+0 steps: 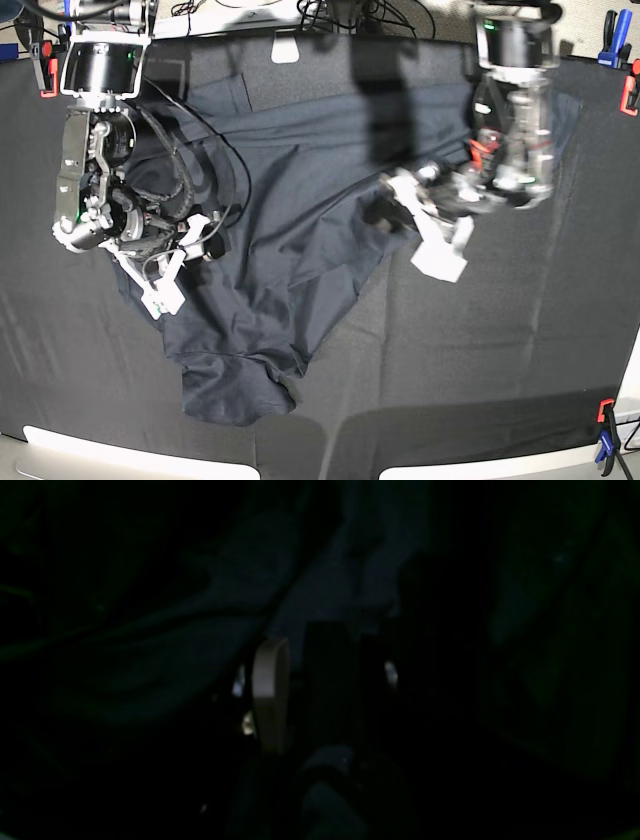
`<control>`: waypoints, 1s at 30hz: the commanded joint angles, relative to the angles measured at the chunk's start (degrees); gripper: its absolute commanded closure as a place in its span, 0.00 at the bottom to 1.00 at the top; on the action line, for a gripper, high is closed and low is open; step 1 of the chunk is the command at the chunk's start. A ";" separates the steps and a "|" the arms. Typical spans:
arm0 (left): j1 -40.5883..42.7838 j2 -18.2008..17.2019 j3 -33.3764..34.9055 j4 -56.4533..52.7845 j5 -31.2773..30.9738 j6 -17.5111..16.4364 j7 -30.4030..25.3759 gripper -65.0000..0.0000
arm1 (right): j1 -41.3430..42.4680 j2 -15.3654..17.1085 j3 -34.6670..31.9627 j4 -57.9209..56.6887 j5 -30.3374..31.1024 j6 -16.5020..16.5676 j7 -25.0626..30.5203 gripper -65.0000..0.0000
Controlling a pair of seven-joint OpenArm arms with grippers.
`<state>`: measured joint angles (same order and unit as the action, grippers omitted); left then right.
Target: Layout the t-shirt on the table in an organized manner, then fold the t-shirt properly
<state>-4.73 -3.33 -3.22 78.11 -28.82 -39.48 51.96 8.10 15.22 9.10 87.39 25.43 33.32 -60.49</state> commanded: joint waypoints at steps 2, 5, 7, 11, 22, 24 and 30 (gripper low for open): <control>-1.01 -0.07 0.00 0.96 -0.96 -0.52 -3.13 0.73 | 1.29 0.50 0.24 0.98 0.66 0.09 1.05 0.65; -1.01 -0.52 -0.07 0.96 -0.98 -0.52 -4.09 0.73 | 1.29 0.50 0.24 0.98 0.66 0.09 1.07 0.65; -0.98 -0.50 -0.07 0.96 -0.96 -0.52 -3.96 0.75 | 1.29 0.50 0.24 0.98 0.66 0.09 1.09 0.65; -1.01 -0.50 -0.07 0.96 -0.98 -0.52 -3.87 0.88 | 1.29 0.50 0.24 0.98 0.66 0.09 1.09 0.65; -2.93 -0.50 -0.07 1.14 -1.42 -0.52 -4.48 0.72 | 1.29 0.50 0.24 0.98 0.66 0.09 1.09 0.65; -3.74 -0.52 -0.07 1.14 -1.38 -0.52 -5.40 0.72 | 1.29 0.50 0.24 0.98 0.66 0.09 1.07 0.65; -5.29 -0.52 -0.07 1.14 0.42 -0.52 -6.82 0.72 | 1.29 0.50 0.24 0.98 0.68 0.09 1.05 0.65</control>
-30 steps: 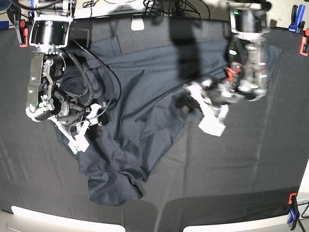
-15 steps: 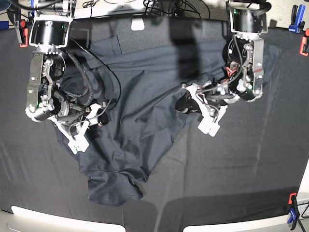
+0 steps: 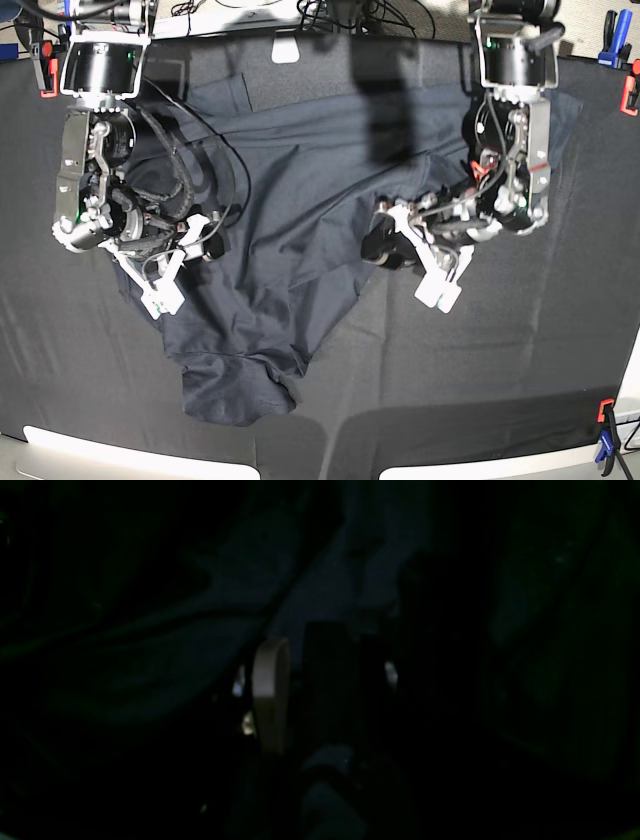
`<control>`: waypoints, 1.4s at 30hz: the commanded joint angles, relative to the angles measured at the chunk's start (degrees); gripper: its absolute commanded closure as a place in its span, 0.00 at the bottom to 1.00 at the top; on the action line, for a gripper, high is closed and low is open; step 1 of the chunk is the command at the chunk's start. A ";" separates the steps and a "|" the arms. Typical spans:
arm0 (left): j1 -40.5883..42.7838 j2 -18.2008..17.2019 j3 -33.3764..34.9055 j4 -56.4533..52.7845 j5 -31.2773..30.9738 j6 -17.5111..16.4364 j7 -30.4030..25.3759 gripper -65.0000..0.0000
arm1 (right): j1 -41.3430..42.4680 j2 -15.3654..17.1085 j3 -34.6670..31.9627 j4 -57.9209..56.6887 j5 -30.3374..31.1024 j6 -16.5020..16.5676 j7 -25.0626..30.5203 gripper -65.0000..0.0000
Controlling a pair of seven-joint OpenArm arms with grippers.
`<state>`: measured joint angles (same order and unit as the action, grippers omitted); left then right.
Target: Layout the t-shirt on the table in an organized manner, then fold the t-shirt properly
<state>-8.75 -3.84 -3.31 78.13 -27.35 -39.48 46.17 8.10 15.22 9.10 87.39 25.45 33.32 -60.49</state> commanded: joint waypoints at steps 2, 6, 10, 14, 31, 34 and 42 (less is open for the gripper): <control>-1.20 0.00 0.02 1.11 2.84 -0.52 -2.93 0.72 | 1.27 0.50 0.24 0.98 0.66 0.09 1.05 0.65; -0.76 0.00 0.02 1.09 6.95 -0.52 -3.37 0.72 | 1.27 0.50 0.24 0.98 0.63 0.09 1.05 0.65; -0.28 0.00 0.02 1.09 6.91 -0.52 -1.86 0.72 | 1.29 0.50 0.24 0.98 0.66 0.09 1.05 0.65; 0.35 -0.02 0.04 1.09 5.55 -0.52 0.74 0.72 | 1.29 0.50 0.24 0.98 0.66 0.09 1.07 0.65; 0.35 0.17 0.04 1.09 -2.05 -0.52 6.32 0.75 | 1.29 0.50 0.24 0.98 0.90 0.09 1.07 0.65; 0.35 0.17 0.04 1.09 -2.10 -0.52 6.34 0.90 | 1.29 0.50 0.24 0.98 2.51 0.09 1.01 0.65; -4.92 -4.48 -0.02 1.11 -2.69 -0.52 5.27 1.00 | 1.29 0.55 0.24 0.98 2.99 0.13 0.85 0.65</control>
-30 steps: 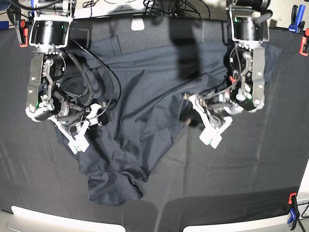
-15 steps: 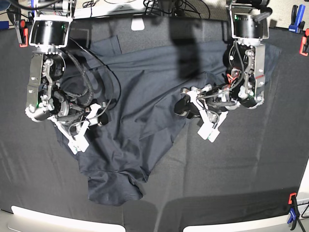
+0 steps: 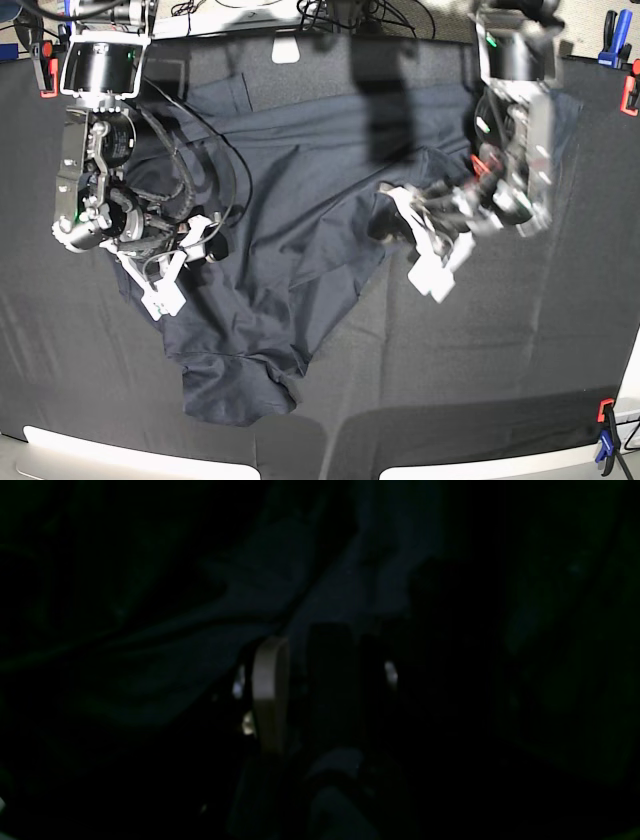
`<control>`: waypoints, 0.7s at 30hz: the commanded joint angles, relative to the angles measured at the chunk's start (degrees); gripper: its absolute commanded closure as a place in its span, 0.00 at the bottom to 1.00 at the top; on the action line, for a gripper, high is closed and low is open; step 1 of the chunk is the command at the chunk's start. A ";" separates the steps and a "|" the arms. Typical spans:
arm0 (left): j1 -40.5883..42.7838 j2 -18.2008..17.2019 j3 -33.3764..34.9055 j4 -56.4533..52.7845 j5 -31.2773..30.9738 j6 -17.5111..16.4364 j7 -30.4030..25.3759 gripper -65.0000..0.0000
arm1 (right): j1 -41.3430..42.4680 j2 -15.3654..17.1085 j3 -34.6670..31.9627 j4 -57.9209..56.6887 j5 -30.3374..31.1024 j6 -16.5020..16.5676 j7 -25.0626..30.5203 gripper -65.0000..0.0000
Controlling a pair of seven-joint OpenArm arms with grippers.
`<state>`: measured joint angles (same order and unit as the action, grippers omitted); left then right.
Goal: Layout the t-shirt on the table in an organized manner, then fold the t-shirt properly
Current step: 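Pull the grasped shirt corner outward with the left gripper, spreading it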
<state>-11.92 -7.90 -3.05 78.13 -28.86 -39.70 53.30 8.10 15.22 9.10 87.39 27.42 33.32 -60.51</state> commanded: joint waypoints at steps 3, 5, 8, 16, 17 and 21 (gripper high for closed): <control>-5.88 -4.66 -0.28 1.09 3.65 -0.30 -8.37 1.00 | 1.29 0.52 0.24 0.98 1.05 0.15 0.79 0.65; -7.76 -7.39 -0.28 1.09 9.64 3.10 -15.52 1.00 | 1.29 0.52 0.24 0.98 1.05 0.13 0.17 0.65; -8.72 -10.62 -0.28 1.03 17.88 10.47 -26.12 1.00 | 1.27 0.52 0.24 0.98 1.05 0.13 -0.55 0.65; -13.03 -12.44 -0.28 -12.35 29.35 16.70 -42.75 1.00 | 1.25 0.52 0.24 0.98 1.05 0.13 -1.95 0.65; -14.29 -12.44 -0.28 -15.78 30.18 17.42 -45.22 1.00 | 1.25 0.52 0.24 0.98 1.05 0.15 -2.05 0.65; -20.92 -12.46 -0.28 -30.16 34.86 22.95 -53.77 1.00 | 1.27 0.50 0.24 0.98 1.03 0.15 -2.05 0.65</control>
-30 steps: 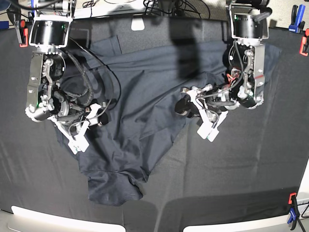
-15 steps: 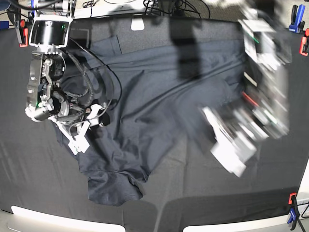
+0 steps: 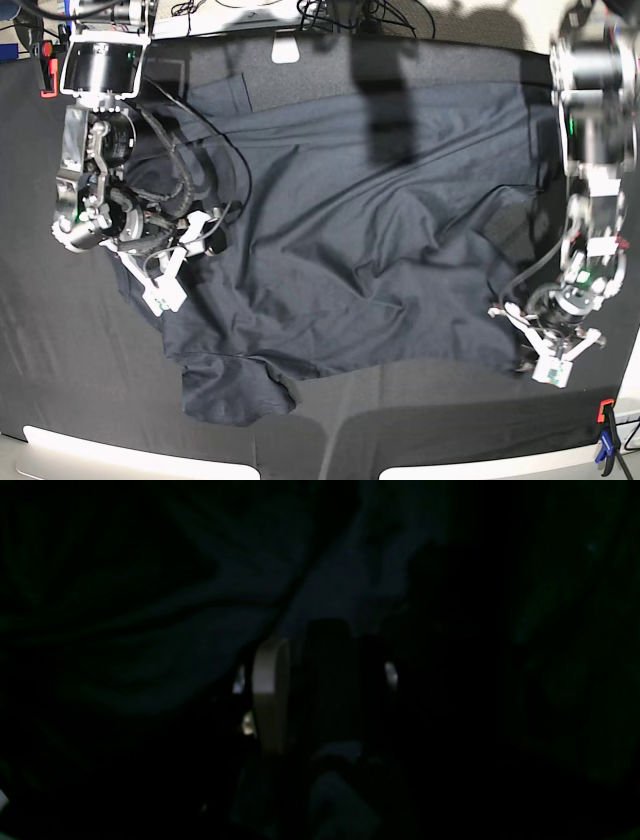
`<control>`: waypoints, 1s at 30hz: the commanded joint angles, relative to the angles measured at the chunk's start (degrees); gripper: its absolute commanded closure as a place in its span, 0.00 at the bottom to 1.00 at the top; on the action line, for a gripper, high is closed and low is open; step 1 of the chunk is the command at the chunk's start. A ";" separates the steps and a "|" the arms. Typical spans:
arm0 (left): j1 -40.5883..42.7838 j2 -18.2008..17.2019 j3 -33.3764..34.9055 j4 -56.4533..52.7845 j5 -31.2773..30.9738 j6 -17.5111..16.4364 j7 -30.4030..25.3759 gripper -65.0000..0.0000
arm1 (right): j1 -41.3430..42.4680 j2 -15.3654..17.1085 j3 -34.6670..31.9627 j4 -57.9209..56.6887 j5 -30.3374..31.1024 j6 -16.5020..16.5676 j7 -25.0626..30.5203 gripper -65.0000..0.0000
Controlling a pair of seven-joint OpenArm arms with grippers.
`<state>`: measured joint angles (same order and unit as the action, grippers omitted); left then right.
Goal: Layout the t-shirt on the table in an organized manner, then fold the t-shirt properly
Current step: 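Pull the grasped shirt corner outward with the left gripper, spreading it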
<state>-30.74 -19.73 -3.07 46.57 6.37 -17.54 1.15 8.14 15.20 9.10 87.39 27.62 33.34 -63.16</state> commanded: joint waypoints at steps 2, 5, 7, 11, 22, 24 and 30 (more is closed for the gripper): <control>-6.14 -0.66 -0.24 -5.27 0.28 3.45 -4.17 1.00 | 1.20 0.52 0.24 0.98 0.83 0.15 0.81 0.65; -12.11 -0.63 -0.24 -13.35 0.28 4.98 -6.05 1.00 | 1.22 0.52 0.24 0.98 0.83 0.15 1.14 0.65; -15.63 -0.63 -0.24 -16.90 0.57 5.01 -6.27 1.00 | 1.20 0.52 0.24 0.98 0.79 0.17 1.18 0.65; -20.02 -0.66 -0.24 -19.21 4.33 4.98 -6.75 1.00 | 1.20 0.52 0.24 0.98 -0.79 0.15 1.16 0.65; -20.70 -0.63 -0.20 -19.23 4.33 4.98 -6.80 0.93 | 1.22 0.52 0.24 0.98 -2.12 0.15 1.20 0.65; -20.79 -0.63 -0.20 -19.23 4.33 5.01 -7.30 0.75 | 1.22 0.52 0.24 0.98 -2.12 0.15 1.20 0.65; -20.83 -0.66 -0.20 -19.23 4.33 5.01 -7.69 0.68 | 1.22 0.52 0.24 0.98 -2.12 0.15 1.18 0.65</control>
<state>-49.08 -19.70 -3.09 26.46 10.98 -13.50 -4.54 8.10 15.20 9.10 87.39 25.04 33.34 -63.09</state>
